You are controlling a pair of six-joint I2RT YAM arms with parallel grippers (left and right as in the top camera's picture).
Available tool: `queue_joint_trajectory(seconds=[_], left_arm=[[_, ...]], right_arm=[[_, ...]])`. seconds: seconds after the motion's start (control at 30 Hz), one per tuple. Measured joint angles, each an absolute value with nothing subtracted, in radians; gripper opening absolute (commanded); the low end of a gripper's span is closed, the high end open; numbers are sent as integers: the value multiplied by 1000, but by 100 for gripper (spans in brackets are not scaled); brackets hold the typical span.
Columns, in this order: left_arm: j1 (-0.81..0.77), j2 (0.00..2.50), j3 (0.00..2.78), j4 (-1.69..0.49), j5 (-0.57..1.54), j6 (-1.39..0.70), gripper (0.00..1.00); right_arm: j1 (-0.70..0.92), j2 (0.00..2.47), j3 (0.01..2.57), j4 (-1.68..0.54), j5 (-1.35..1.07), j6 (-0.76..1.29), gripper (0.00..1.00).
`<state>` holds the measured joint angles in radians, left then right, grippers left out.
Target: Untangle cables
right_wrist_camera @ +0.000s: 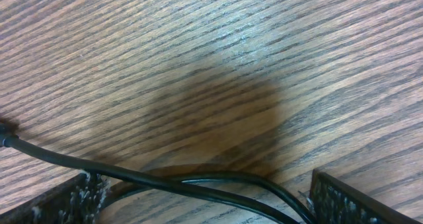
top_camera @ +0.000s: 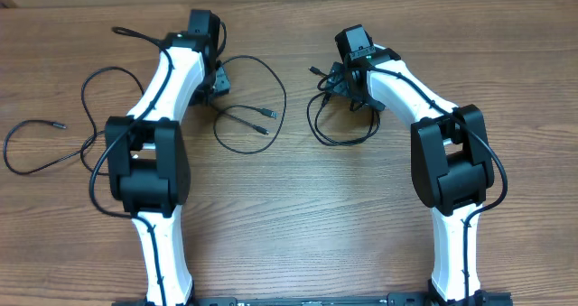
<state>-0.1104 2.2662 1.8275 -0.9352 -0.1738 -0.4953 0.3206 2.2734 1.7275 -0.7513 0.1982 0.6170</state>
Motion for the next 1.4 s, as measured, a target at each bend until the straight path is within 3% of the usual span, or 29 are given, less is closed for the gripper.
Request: queue_joint_trajectory(seconds=[0.23, 0.4, 0.63, 0.9, 1.23, 1.4], left_arm=[[-110, 2319, 1834, -968, -150, -494, 5], [-110, 2319, 1835, -1064, -147, -495, 4], [-109, 2325, 1834, -1267, -5, -496, 14], [-109, 2358, 1830, -1456, 106, -496, 4], [-125, 2358, 1826, -1570, 118, -495, 4], [-186, 2358, 1826, -1581, 120, -493, 13]], right_arm=[[321, 2273, 1728, -751, 198, 617, 100], [321, 2273, 1728, -751, 199, 617, 100], [321, 2273, 1728, -751, 198, 617, 100], [321, 2273, 1728, -751, 199, 617, 100], [321, 2273, 1728, -751, 199, 617, 100], [321, 2273, 1728, -752, 198, 617, 100]])
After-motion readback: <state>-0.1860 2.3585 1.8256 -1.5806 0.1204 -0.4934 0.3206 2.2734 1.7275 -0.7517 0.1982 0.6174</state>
